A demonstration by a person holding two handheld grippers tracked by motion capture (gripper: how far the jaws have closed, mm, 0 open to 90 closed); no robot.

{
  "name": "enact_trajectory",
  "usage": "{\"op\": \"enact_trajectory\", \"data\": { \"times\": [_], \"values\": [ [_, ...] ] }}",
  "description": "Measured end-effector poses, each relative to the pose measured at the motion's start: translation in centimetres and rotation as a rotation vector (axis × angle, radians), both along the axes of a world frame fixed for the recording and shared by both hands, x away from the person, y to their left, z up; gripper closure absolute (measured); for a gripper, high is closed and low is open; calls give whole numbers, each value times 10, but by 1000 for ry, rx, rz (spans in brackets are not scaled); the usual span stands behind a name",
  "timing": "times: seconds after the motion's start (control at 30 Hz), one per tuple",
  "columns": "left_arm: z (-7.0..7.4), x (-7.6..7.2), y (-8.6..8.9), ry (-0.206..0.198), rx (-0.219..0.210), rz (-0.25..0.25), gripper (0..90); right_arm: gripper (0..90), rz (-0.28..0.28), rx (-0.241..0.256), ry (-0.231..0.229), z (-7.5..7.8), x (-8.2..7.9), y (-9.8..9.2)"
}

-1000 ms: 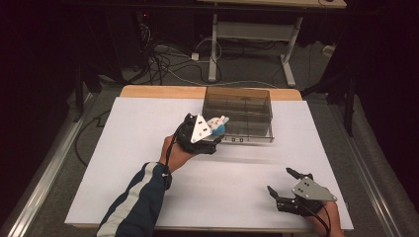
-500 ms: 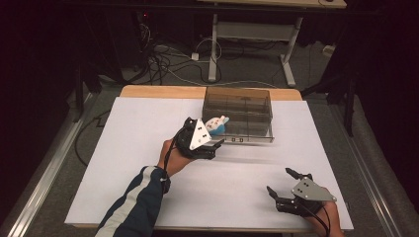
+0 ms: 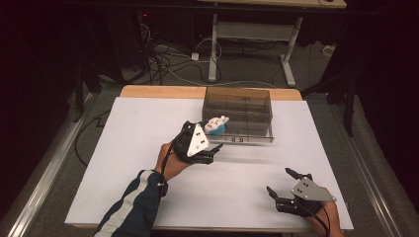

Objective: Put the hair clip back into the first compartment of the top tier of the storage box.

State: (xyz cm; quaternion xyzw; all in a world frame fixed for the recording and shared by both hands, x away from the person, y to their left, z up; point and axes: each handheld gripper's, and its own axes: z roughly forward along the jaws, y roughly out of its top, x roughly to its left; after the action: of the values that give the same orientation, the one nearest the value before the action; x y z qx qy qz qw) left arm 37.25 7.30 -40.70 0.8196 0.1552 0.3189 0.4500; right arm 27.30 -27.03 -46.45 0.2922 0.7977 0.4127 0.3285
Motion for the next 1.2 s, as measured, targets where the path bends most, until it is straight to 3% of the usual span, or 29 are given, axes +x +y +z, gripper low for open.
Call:
{"op": "enact_trajectory", "data": {
  "times": [0.6,1.2],
  "values": [
    [-1,-22,17,-27,-4,-24,189,176,7,-7,2,-1,-1,3],
    [-9,-39,30,-27,28,-28,188,176,20,-24,-14,0,-4,6]
  ]
}}
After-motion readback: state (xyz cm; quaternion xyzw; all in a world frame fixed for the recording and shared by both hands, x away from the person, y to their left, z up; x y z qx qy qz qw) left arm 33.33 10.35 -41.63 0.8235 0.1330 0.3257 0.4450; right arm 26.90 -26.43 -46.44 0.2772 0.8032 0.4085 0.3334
